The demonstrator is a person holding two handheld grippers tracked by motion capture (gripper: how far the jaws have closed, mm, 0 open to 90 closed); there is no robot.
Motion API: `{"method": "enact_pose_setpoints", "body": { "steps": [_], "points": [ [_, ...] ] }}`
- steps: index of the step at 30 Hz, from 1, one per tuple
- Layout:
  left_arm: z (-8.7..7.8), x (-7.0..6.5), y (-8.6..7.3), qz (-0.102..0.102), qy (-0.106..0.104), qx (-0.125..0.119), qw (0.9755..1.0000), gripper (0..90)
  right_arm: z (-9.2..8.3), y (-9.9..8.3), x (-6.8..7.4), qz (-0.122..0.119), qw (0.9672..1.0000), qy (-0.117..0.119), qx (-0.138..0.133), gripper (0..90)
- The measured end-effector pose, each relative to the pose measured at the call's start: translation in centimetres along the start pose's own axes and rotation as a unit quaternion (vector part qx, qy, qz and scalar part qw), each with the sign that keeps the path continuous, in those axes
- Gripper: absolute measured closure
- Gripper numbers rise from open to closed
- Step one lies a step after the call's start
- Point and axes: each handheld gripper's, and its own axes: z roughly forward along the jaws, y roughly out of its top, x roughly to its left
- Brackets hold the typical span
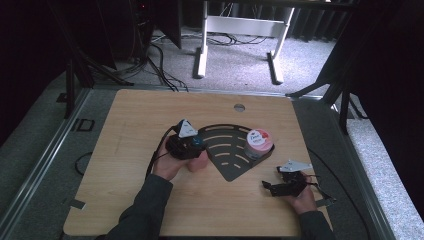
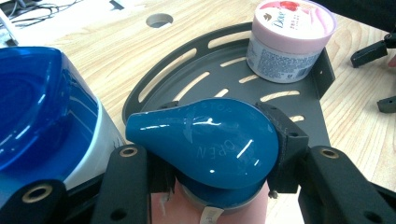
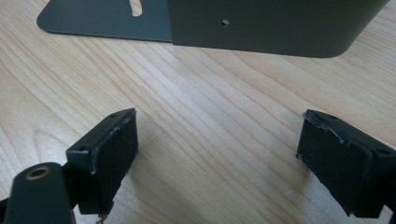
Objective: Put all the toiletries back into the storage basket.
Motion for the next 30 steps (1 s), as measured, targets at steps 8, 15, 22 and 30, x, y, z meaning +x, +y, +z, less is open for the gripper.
{"method": "enact_pose_setpoints", "body": {
  "steps": [8,15,22,30],
  "points": [
    [-0.8,-0.2,0.4,-0.004,-0.002,-0.002,1.0,52.9,0.0,0.0,0.0,0.0,1.0,0.0,0.0,12.1],
    [-1.8,-0.6,1.1,-0.004,-0.005,-0.008,0.9999,52.9,0.0,0.0,0.0,0.0,1.0,0.0,0.0,12.0],
    [-2.4,-1.1,1.9,0.004,-0.012,-0.011,0.9999,52.9,0.0,0.0,0.0,0.0,1.0,0.0,0.0,12.0],
    [-2.8,-1.7,2.8,0.012,-0.017,-0.017,0.9996,52.9,0.0,0.0,0.0,0.0,1.0,0.0,0.0,12.0]
  ]
}}
